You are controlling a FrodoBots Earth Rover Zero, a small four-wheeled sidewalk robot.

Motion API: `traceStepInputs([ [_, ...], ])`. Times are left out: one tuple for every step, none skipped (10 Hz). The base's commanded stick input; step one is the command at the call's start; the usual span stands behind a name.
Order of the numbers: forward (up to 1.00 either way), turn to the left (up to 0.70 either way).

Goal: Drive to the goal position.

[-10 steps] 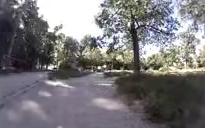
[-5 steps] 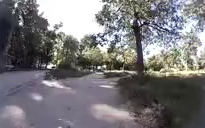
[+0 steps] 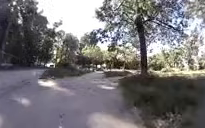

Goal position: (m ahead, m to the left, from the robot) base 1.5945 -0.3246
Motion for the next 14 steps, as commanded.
traceStepInputs([
  [0.70,0.00],
  [0.70,0.00],
  [0.70,0.00],
  [0.70,0.00],
  [0.70,0.00],
  [0.70,0.00],
  [0.70,0.00],
  [0.70,0.00],
  [0.70,0.00],
  [0.70,0.00],
  [0.70,0.00],
  [0.70,0.00],
  [0.70,0.00],
  [0.70,0.00],
])
